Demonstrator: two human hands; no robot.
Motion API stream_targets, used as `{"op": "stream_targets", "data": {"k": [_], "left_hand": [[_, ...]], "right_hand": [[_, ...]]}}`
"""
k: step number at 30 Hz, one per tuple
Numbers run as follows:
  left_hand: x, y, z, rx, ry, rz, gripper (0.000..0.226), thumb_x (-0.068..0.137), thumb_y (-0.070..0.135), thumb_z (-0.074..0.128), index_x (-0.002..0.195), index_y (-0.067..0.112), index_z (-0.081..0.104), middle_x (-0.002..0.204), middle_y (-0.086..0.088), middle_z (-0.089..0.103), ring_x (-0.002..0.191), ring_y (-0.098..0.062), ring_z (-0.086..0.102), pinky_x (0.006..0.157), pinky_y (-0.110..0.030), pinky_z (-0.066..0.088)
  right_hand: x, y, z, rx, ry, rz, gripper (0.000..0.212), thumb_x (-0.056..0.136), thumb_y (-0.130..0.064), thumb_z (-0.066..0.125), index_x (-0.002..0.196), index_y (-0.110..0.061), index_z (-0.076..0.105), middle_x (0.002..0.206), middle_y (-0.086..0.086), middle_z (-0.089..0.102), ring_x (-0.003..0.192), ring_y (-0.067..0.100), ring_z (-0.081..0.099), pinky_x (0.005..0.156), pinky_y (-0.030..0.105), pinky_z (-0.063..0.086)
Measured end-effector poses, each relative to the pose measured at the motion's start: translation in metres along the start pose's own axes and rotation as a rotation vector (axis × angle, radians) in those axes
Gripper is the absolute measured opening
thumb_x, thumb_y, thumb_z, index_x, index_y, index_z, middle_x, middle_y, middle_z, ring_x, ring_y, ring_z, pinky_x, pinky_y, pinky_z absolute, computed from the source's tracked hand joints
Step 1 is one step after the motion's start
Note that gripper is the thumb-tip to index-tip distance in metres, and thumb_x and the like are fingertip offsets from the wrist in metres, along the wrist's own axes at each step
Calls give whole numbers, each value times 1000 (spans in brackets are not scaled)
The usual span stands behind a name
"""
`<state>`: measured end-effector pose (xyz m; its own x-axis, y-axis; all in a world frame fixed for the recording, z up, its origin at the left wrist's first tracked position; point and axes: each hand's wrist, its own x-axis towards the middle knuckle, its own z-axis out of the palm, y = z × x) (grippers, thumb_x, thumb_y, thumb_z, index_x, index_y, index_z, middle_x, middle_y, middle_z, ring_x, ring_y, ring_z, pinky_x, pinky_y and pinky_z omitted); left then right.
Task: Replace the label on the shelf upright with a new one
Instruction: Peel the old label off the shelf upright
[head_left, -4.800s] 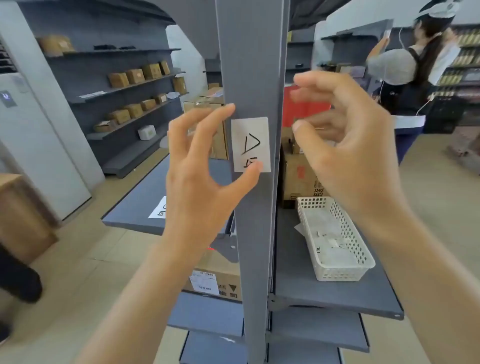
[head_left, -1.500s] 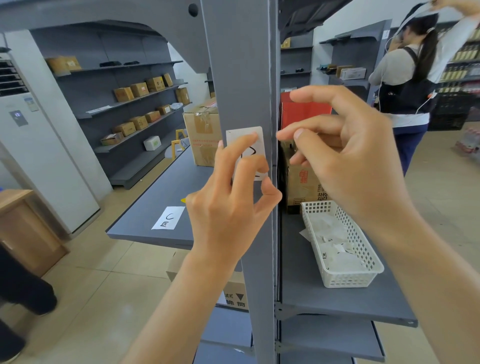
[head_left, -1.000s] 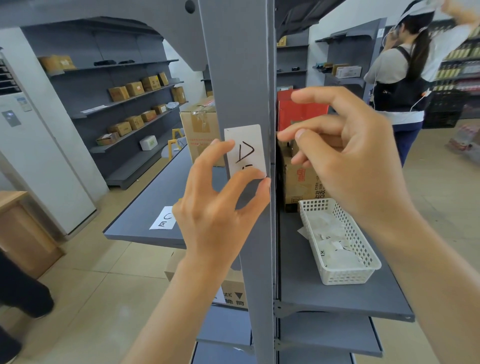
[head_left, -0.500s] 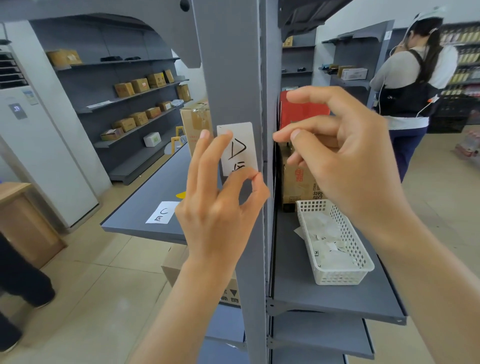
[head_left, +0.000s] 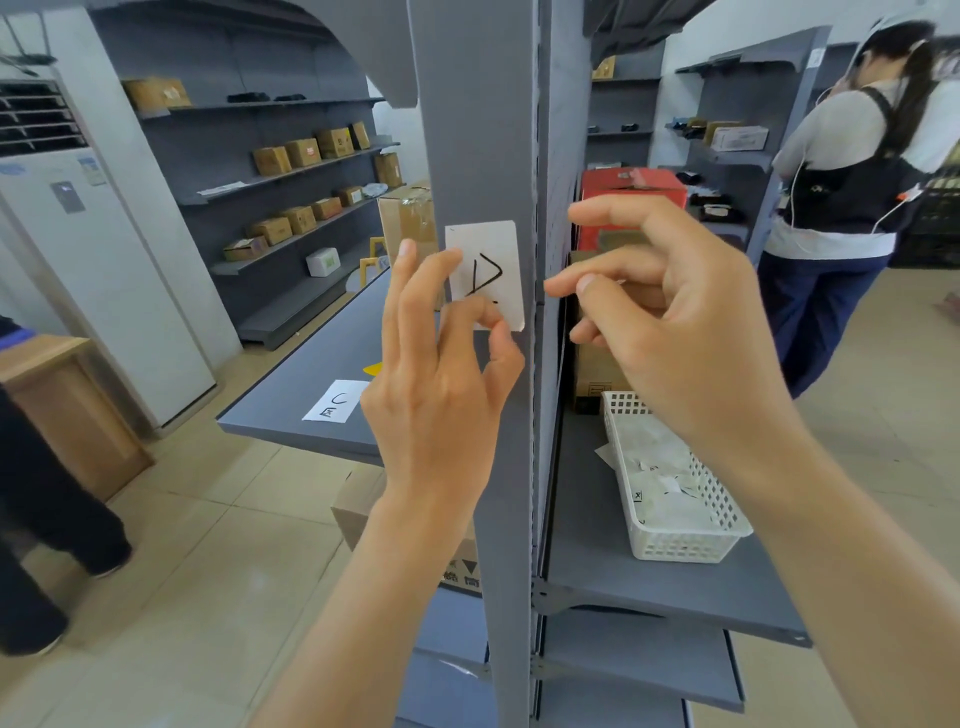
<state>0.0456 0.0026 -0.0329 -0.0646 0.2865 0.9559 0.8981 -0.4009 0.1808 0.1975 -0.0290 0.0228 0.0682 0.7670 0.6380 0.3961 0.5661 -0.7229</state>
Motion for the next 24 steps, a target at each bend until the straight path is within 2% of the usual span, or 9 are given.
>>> {"op": "stream_targets", "data": {"k": [3, 6, 9, 14, 18, 24], "left_hand": [[1, -3, -6, -57, 12, 45, 16, 98, 20, 66, 84, 16, 73, 121, -8, 69, 133, -27, 58, 46, -20, 32], [3, -4, -8, -86, -3, 81, 17, 94, 31, 73, 81, 21, 77, 118, -7, 71, 127, -28, 61, 49, -20, 39], [6, -7, -7, -108, 4, 87, 16, 91, 31, 77, 77, 23, 77, 116, -7, 72, 123, -29, 64, 44, -26, 45], [3, -13, -5, -156, 30, 120, 16, 93, 26, 76, 79, 19, 80, 116, -10, 73, 121, -30, 66, 46, -29, 53], [2, -12, -4, -164, 39, 112, 15, 93, 25, 75, 81, 19, 80, 117, -9, 73, 121, -29, 67, 49, -27, 53], [4, -15, 2, -100, 139, 192, 13, 87, 20, 78, 74, 22, 81, 116, -2, 75, 116, -28, 69, 42, -33, 50]], "right_hand": [[-2, -1, 1, 7, 20, 16, 39, 95, -3, 60, 120, -32, 65, 89, -13, 81, 67, 23, 73, 74, 41, 62], [-3, -5, 3, -11, 33, 4, 39, 95, -3, 61, 120, -34, 65, 89, -14, 81, 67, 19, 74, 74, 43, 63], [-3, -8, 3, -20, 38, 5, 39, 95, -4, 60, 121, -33, 66, 90, -15, 81, 66, 19, 74, 72, 42, 63], [0, -7, -1, 5, 50, 21, 39, 97, -3, 59, 123, -31, 67, 89, -16, 81, 65, 12, 74, 68, 25, 62], [0, -6, -1, 1, 50, 25, 39, 97, -3, 59, 123, -31, 66, 89, -14, 81, 66, 12, 75, 68, 20, 60], [-1, -4, -1, -11, 49, 20, 39, 97, -4, 60, 124, -31, 66, 89, -13, 81, 66, 14, 74, 70, 24, 62]]}}
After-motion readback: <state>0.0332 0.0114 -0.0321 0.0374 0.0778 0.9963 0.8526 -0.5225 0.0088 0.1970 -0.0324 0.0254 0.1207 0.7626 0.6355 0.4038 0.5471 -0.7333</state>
